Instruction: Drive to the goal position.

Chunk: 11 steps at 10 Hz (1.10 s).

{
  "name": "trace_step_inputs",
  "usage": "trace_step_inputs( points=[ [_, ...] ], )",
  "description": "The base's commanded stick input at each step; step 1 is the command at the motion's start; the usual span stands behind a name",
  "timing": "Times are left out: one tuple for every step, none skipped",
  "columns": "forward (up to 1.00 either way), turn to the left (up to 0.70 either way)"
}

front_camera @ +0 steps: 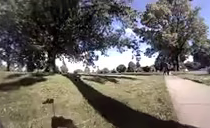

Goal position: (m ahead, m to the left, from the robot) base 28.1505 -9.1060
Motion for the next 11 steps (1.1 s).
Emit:
trace_step_inputs(
  points=[
    [1.0,0.02],
    [1.0,0.0],
    [1.0,-0.02],
    [1.0,-0.13],
    [1.0,-0.18],
    [1.0,-0.23],
    [1.0,-0.23],
    [1.0,-0.11],
    [1.0,-0.02],
    [1.0,0.0],
    [1.0,0.0]
  ],
)
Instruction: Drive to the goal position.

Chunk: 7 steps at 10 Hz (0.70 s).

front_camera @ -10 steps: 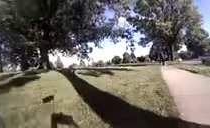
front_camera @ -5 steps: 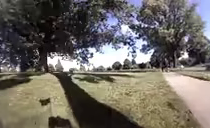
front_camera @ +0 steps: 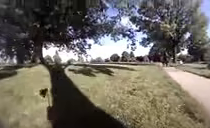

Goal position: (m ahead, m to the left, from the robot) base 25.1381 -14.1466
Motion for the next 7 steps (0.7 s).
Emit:
trace_step_inputs(
  points=[
    [1.0,0.0],
    [1.0,-0.02],
    [1.0,-0.08],
    [1.0,-0.1],
    [1.0,-0.1],
    [1.0,-0.12],
    [1.0,-0.24]
  ],
)
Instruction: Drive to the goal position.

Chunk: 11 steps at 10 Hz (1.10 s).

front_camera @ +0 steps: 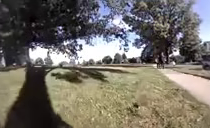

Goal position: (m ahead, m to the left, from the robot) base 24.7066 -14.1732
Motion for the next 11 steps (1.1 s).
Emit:
trace_step_inputs(
  points=[
    [1.0,-0.25],
    [1.0,-0.08],
    [1.0,-0.01],
    [1.0,0.0],
    [1.0,0.0],
    [1.0,0.0],
    [1.0,0.0],
    [1.0,0.0],
    [1.0,0.0],
    [1.0,0.0],
    [1.0,0.0]
  ],
)
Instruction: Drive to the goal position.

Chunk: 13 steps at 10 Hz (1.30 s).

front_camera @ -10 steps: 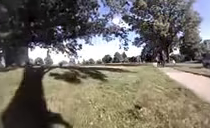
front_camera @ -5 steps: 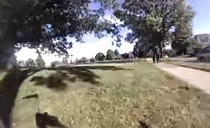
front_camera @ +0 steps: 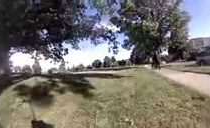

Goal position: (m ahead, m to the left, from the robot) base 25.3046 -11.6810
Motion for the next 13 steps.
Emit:
trace_step_inputs(
  points=[
    [1.0,0.0],
    [1.0,0.0],
    [1.0,0.0],
    [1.0,0.0],
    [1.0,0.0],
    [1.0,0.0],
    [1.0,0.0],
    [1.0,0.0],
    [1.0,0.0],
    [1.0,0.0],
    [1.0,0.0],
    [1.0,0.0],
    [1.0,0.0]
  ],
)
